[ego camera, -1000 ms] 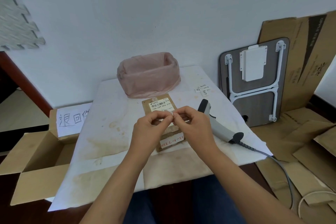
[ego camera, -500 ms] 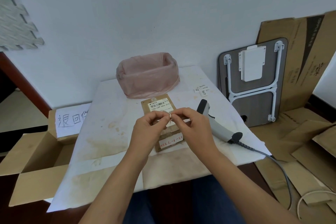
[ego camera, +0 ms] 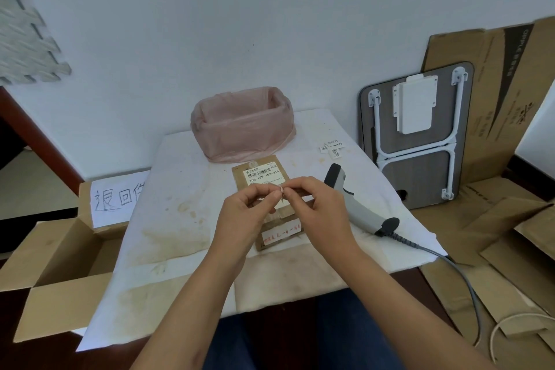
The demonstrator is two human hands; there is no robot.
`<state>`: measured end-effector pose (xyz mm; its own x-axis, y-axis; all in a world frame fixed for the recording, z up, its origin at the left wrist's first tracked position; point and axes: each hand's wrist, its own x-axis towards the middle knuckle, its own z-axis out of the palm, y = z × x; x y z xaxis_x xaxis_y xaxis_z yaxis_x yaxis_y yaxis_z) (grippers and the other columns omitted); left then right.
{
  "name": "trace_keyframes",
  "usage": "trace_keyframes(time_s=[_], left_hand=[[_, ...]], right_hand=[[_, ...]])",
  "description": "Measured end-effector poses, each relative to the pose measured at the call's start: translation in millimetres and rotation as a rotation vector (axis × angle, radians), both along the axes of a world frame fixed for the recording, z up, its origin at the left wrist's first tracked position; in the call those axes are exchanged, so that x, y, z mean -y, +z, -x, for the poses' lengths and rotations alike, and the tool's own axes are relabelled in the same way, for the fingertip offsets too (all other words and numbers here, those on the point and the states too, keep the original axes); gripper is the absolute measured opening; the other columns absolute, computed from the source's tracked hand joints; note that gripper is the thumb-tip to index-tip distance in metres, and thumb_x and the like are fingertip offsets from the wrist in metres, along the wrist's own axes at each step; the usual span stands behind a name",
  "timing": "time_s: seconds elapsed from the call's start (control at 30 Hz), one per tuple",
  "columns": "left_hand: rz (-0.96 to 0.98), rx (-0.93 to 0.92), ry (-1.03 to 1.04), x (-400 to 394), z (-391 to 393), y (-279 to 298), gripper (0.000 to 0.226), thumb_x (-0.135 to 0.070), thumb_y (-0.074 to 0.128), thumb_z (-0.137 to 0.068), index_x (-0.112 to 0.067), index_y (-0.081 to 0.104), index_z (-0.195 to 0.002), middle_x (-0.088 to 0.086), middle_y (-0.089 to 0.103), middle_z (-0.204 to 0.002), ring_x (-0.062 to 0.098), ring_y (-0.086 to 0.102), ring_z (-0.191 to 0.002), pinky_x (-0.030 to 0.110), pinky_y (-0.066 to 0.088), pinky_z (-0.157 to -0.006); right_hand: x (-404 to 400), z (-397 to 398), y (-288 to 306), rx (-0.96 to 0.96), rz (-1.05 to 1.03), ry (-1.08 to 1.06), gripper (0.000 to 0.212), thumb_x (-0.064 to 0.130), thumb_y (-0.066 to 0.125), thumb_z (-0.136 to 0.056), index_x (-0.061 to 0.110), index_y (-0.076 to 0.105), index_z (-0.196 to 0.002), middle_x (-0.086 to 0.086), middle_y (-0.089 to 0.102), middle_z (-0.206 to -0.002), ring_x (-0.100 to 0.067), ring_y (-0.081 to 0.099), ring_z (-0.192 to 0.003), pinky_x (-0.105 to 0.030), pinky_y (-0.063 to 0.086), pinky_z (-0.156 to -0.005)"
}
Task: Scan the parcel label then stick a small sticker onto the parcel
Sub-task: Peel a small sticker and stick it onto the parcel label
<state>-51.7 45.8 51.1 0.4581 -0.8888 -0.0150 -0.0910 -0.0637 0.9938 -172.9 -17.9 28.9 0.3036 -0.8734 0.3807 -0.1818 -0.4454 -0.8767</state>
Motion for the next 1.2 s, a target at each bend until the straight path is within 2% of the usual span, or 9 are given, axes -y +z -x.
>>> trace_keyframes(time_s=[0.13, 0.27, 0.53, 0.67, 0.73, 0.87, 0.93, 1.03, 1.2], left_hand=[[-0.006, 0.025, 0.012, 1.1, 0.2, -0.7, 0.008, -0.025, 0.069, -0.088, -0.024, 0.076, -0.089, -0.002, 0.074, -0.088, 0.003, 0.061, -0.072, 0.017, 0.048, -0.069], [0.003, 0.023, 0.015, 1.2, 1.2, -1.3, 0.008, -0.027, 0.07, -0.087, -0.022, 0.076, -0.09, -0.009, 0.073, -0.084, -0.001, 0.061, -0.069, 0.01, 0.047, -0.063], [0.004, -0.026, 0.051, 4.2, 3.8, -3.2, 0.006, -0.021, 0.069, -0.087, -0.019, 0.075, -0.087, -0.009, 0.073, -0.096, 0.0, 0.059, -0.063, 0.008, 0.046, -0.059], [0.006, 0.01, 0.057, 3.0, 4.3, -1.8, 0.007, -0.02, 0.069, -0.088, -0.02, 0.076, -0.087, -0.009, 0.073, -0.094, -0.002, 0.06, -0.065, 0.007, 0.046, -0.06], [0.006, 0.051, 0.065, 2.2, 4.2, -1.6, 0.007, -0.022, 0.068, -0.088, -0.023, 0.075, -0.086, -0.009, 0.071, -0.088, 0.002, 0.058, -0.066, 0.011, 0.048, -0.061], [-0.008, 0.18, 0.09, 2.6, 2.3, -3.8, 0.006, -0.029, 0.069, -0.086, -0.028, 0.074, -0.082, 0.004, 0.067, -0.072, 0.007, 0.054, -0.064, 0.028, 0.051, -0.068], [-0.017, 0.25, 0.113, 3.2, 2.2, -3.5, 0.006, -0.03, 0.069, -0.086, -0.03, 0.073, -0.081, -0.004, 0.065, -0.065, 0.0, 0.054, -0.059, 0.024, 0.048, -0.064], [-0.011, 0.354, 0.128, 2.8, 4.4, -0.8, 0.007, -0.027, 0.069, -0.086, -0.026, 0.072, -0.08, -0.01, 0.064, -0.065, -0.004, 0.053, -0.054, 0.008, 0.04, -0.053], [0.007, 0.487, 0.14, 1.3, 4.5, -0.4, 0.01, -0.027, 0.068, -0.086, -0.026, 0.071, -0.076, -0.012, 0.067, -0.068, -0.002, 0.054, -0.059, 0.008, 0.039, -0.058]], right_hand=[[-0.2, 0.6, 1.3, -0.009, 0.023, -0.009, 0.009, 0.017, 0.066, -0.088, 0.02, 0.074, -0.093, 0.006, 0.07, -0.089, -0.008, 0.063, -0.084, -0.013, 0.046, -0.063], [0.7, 1.4, 2.5, -0.053, 0.075, -0.017, 0.01, 0.017, 0.066, -0.088, 0.02, 0.074, -0.094, 0.007, 0.069, -0.091, -0.006, 0.063, -0.086, -0.013, 0.046, -0.064], [-1.3, 1.2, 3.0, -0.006, 0.008, -0.024, 0.01, 0.018, 0.067, -0.088, 0.018, 0.069, -0.097, 0.009, 0.072, -0.088, -0.003, 0.065, -0.084, -0.014, 0.048, -0.062], [-0.5, 1.9, 1.3, -0.049, 0.069, -0.017, 0.008, 0.018, 0.067, -0.088, 0.017, 0.071, -0.094, 0.009, 0.072, -0.088, -0.007, 0.066, -0.084, -0.018, 0.052, -0.067], [0.4, 1.6, 0.8, -0.062, 0.075, -0.013, 0.008, 0.02, 0.067, -0.088, 0.018, 0.072, -0.094, 0.009, 0.073, -0.088, -0.006, 0.066, -0.083, -0.018, 0.051, -0.068], [1.2, 1.4, 2.1, -0.076, 0.062, -0.005, 0.007, 0.019, 0.068, -0.087, 0.02, 0.073, -0.09, 0.01, 0.074, -0.085, -0.003, 0.066, -0.083, -0.013, 0.048, -0.067], [1.3, 1.7, 3.2, -0.063, 0.034, 0.004, 0.007, 0.018, 0.068, -0.086, 0.019, 0.074, -0.089, 0.01, 0.074, -0.083, -0.001, 0.066, -0.082, -0.012, 0.047, -0.066], [1.0, 2.2, 5.9, -0.07, 0.011, 0.017, 0.007, 0.018, 0.068, -0.086, 0.018, 0.075, -0.089, 0.01, 0.074, -0.082, 0.004, 0.064, -0.075, -0.009, 0.044, -0.064], [2.7, 2.6, 9.0, -0.11, 0.0, 0.024, 0.009, 0.018, 0.067, -0.087, 0.017, 0.076, -0.088, 0.009, 0.074, -0.079, 0.003, 0.063, -0.071, -0.011, 0.044, -0.065]])
